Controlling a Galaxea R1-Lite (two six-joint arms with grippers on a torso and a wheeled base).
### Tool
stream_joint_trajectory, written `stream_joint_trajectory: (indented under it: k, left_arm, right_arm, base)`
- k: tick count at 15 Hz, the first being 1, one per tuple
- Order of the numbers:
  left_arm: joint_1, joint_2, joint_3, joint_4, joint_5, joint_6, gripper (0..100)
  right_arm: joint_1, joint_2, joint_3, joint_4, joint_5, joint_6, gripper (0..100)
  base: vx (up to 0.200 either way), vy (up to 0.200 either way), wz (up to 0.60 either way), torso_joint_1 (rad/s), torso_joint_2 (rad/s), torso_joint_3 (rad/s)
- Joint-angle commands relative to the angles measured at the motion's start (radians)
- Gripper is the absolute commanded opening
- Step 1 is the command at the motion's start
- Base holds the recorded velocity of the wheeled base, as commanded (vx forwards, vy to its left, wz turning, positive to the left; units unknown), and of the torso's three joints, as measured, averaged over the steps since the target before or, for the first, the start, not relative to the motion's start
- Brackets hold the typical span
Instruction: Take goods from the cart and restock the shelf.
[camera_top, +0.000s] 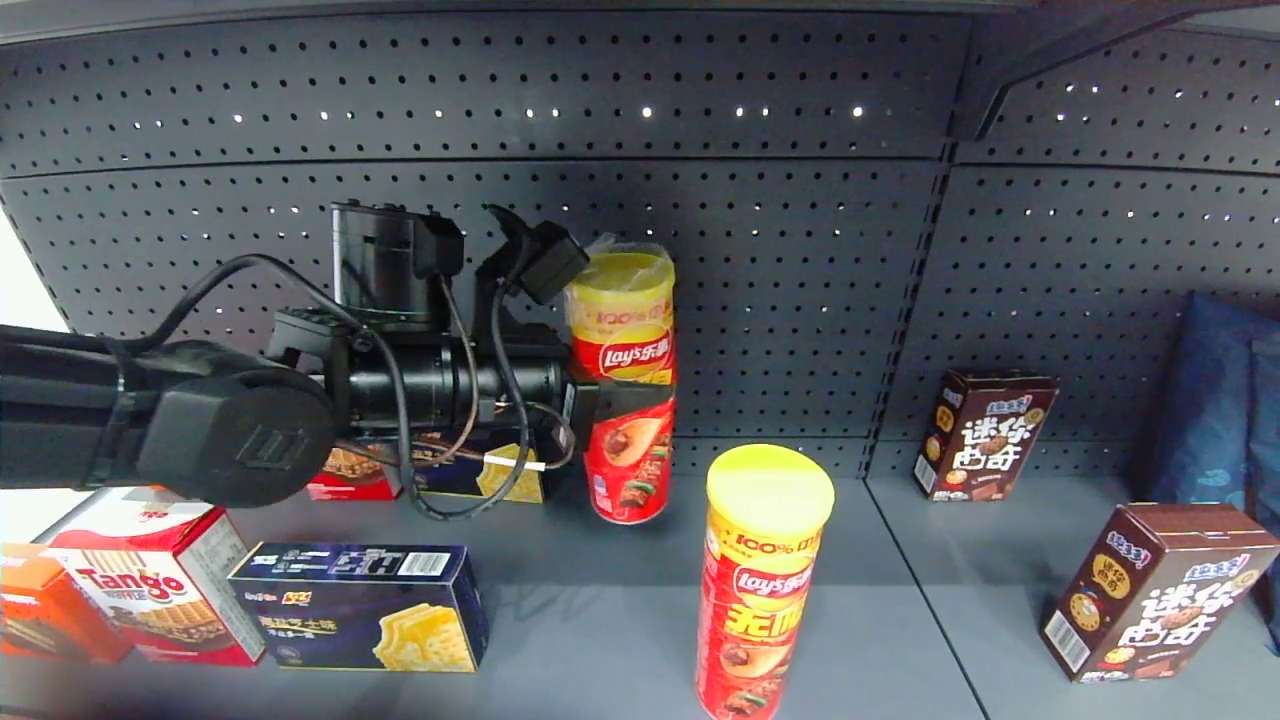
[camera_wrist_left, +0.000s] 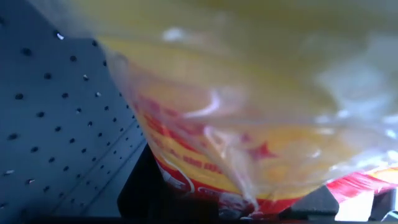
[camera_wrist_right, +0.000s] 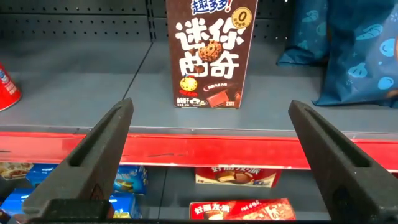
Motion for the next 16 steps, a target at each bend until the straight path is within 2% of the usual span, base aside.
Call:
stream_joint_trajectory:
  k: [1,3,6,8,11,12,16]
  left_arm:
    - [0.0,0.092,-0.062,0.001,-0.004,-0.001,0]
    - [0.004,0.131,-0.1,0.001,-0.056,0.002,0]
    - [0.018,0.178,-0.146,0.001,-0.076,0.002,0]
    - [0.03,0.195,-0.152,0.003,-0.127,0.005,0]
    - [0.026,0.23,-0.166,0.001,-0.124,0.028,0]
    - [0.024,0.24,-0.164,0.001,-0.124,0.045,0]
    - [0.021,0.275,-0.171,0.0,-0.127,0.05,0]
  right_arm:
    - [0.0,0.003,-0.001,0.0,0.001,-0.001,100]
    - [0.0,0.003,-0.001,0.0,0.001,0.001,100]
    - [0.0,0.003,0.001,0.0,0.001,-0.001,100]
    - [0.0,0.003,-0.001,0.0,0.001,-0.001,100]
    - [0.0,0.003,-0.001,0.0,0.001,-0.001,100]
    - [0.0,0.003,-0.001,0.0,0.001,-0.001,100]
    - [0.0,0.003,-0.001,0.0,0.001,-0.001,100]
  base:
    - [0.0,0.0,0.0,0.0,0.0,0.0]
    - [0.0,0.0,0.0,0.0,0.0,0.0]
    - [0.0,0.0,0.0,0.0,0.0,0.0]
    - [0.0,0.0,0.0,0.0,0.0,0.0]
    - [0.0,0.0,0.0,0.0,0.0,0.0]
    - [0.0,0.0,0.0,0.0,0.0,0.0]
    - [0.0,0.0,0.0,0.0,0.0,0.0]
